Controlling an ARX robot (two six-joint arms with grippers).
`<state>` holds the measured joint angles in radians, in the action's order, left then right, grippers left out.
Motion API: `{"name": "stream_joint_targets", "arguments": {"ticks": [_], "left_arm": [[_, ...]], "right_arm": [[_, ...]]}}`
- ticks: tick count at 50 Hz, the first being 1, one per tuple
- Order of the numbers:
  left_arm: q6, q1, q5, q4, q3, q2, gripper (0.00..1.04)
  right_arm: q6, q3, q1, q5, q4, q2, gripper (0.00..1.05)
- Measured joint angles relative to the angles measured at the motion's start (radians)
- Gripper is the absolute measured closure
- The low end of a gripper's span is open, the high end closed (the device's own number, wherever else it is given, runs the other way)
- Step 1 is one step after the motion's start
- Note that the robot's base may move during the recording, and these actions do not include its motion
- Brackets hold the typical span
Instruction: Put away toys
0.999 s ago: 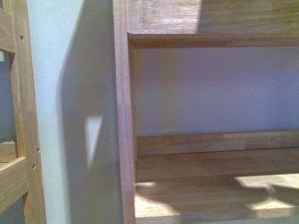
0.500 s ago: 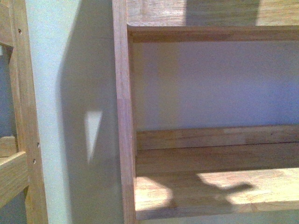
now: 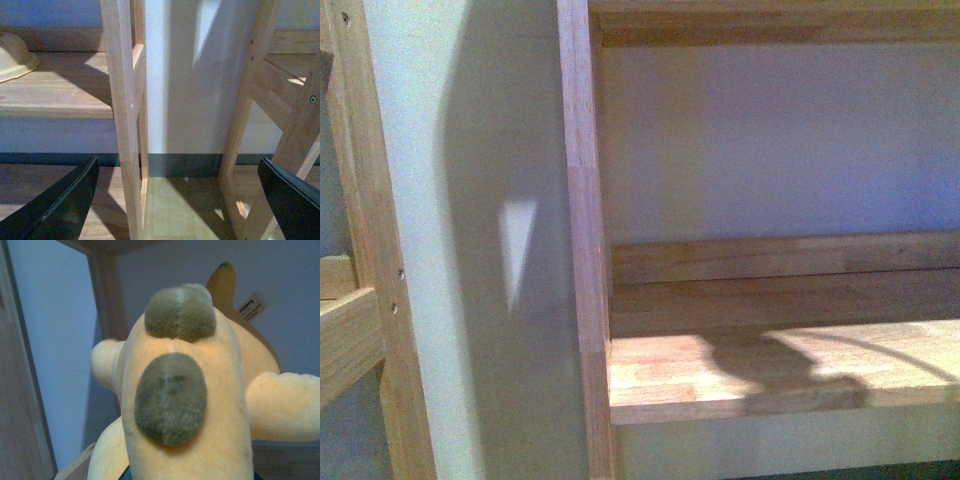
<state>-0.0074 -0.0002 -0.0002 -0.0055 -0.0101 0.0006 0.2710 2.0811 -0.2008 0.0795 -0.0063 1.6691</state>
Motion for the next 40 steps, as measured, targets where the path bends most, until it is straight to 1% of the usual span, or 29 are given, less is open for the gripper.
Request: {"name": "stream_joint_targets", "arguments": {"ticks": [9, 20, 31, 40], "left_arm": [[0.000, 0.000, 0.000, 0.000, 0.000, 0.000, 0.06], [0.000, 0.000, 0.000, 0.000, 0.000, 0.000, 0.06], [0.000, 0.000, 0.000, 0.000, 0.000, 0.000, 0.06], [0.000, 0.000, 0.000, 0.000, 0.000, 0.000, 0.06]], "right_arm": [[0.105, 0.040, -0.019, 0.121, -0.060, 0.093, 0.97], [0.200, 0.032, -0.053, 0.201, -0.028, 0.129, 0.97], [0.288, 0.005, -0.080, 0.246, 0.034, 0.138, 0.97], [0.319, -0.012, -0.101, 0.254, 0.049, 0.139, 0.97]]}}
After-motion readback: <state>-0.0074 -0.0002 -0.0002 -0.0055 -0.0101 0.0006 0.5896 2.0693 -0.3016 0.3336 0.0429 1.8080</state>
